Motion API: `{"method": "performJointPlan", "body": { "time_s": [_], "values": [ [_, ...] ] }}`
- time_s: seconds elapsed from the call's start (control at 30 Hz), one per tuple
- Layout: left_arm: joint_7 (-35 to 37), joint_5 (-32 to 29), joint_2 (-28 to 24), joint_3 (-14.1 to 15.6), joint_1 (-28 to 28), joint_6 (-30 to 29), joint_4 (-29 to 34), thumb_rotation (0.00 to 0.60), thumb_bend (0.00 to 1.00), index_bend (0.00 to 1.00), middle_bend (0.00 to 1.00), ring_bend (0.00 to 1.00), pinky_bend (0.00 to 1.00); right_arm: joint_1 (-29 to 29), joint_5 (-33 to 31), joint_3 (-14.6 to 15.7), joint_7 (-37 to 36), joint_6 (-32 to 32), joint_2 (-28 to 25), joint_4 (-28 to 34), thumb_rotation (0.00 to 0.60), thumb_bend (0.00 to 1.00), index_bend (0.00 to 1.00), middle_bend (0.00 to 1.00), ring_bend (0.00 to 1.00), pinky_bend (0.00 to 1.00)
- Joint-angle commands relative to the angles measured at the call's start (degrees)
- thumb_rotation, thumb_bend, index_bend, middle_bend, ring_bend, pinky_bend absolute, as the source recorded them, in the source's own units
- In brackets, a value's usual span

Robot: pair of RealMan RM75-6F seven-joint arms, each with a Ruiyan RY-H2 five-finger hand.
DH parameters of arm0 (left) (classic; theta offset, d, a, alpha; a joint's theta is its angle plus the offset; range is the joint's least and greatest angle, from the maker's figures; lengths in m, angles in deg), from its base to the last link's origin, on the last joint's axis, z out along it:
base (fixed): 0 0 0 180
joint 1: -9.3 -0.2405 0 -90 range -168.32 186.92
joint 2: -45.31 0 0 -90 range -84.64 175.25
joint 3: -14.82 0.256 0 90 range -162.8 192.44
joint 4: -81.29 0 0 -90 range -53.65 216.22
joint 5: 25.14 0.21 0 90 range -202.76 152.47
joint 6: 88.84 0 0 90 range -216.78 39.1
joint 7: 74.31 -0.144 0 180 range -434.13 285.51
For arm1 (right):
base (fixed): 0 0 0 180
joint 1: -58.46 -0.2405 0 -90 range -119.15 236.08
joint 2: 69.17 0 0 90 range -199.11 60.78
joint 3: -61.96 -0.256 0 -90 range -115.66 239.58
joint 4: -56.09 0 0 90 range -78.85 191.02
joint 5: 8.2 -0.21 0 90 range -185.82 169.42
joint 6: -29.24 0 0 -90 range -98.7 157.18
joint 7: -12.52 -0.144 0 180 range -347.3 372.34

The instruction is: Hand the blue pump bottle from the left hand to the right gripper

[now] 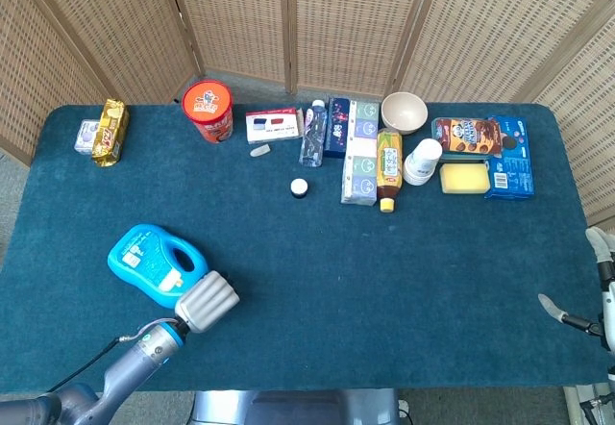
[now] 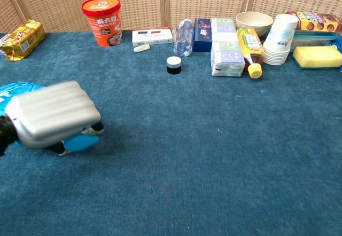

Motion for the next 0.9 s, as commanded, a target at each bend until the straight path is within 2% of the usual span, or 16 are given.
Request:
{"method": "performJointPlan", "body": {
  "time_s": [0.03, 0.23, 0.33, 0.53, 0.73, 0.83, 0.9],
  "values": [
    [6.64, 3.55, -3.49, 0.65, -0.22, -3.63, 1.76, 0.600, 0.47, 0.73, 0.66, 0.60, 0.78, 0.02, 0.00, 0.03, 0.09, 0.02, 0.04, 0.04, 0.497, 0.00, 0.00, 0.05, 0.00, 0.00],
    [18.83, 8.34, -8.94, 0.35, -0.76, -10.02, 4.71, 0.600, 0.47, 0.76, 0.70, 0.64, 0.81, -0.30, 0.33, 0.43, 0.15, -0.80, 0.14, 0.24, 0.498, 0.00, 0.00, 0.05, 0.00, 0.00],
    [26.32, 11.57, -13.86, -0.88, -1.30, -15.58, 8.54, 0.600, 0.47, 0.76, 0.71, 0.65, 0.82, -0.89, 1.02, 1.01, -0.39, -2.07, 0.23, 0.26, 0.498, 0.00, 0.00, 0.06, 0.00, 0.00],
    [33.18, 13.10, -19.91, -2.23, -1.33, -18.81, 12.56, 0.600, 0.47, 0.77, 0.71, 0.66, 0.82, -1.32, 1.70, 1.32, -1.02, -2.46, 0.64, -0.12, 0.498, 0.00, 0.00, 0.07, 0.00, 0.00],
    [39.53, 13.95, -22.68, -3.41, -1.00, -20.72, 14.73, 0.600, 0.47, 0.77, 0.72, 0.66, 0.82, -1.76, 2.28, 1.68, -1.80, -3.06, 0.85, -0.31, 0.498, 0.00, 0.00, 0.07, 0.00, 0.00],
    [45.83, 14.67, -22.78, -3.92, -0.10, -21.26, 15.97, 0.600, 0.47, 0.77, 0.72, 0.66, 0.82, -2.48, 3.69, 2.22, -5.43, -4.01, 0.55, -0.37, 0.498, 0.00, 0.00, 0.07, 0.00, 0.00],
    [50.96, 13.83, -22.17, -5.18, 1.46, -20.65, 17.01, 0.600, 0.47, 0.77, 0.72, 0.66, 0.82, -3.70, 6.48, 3.00, -11.97, -5.03, -0.06, -0.39, 0.498, 0.00, 0.00, 0.07, 0.00, 0.00]
  ]
}}
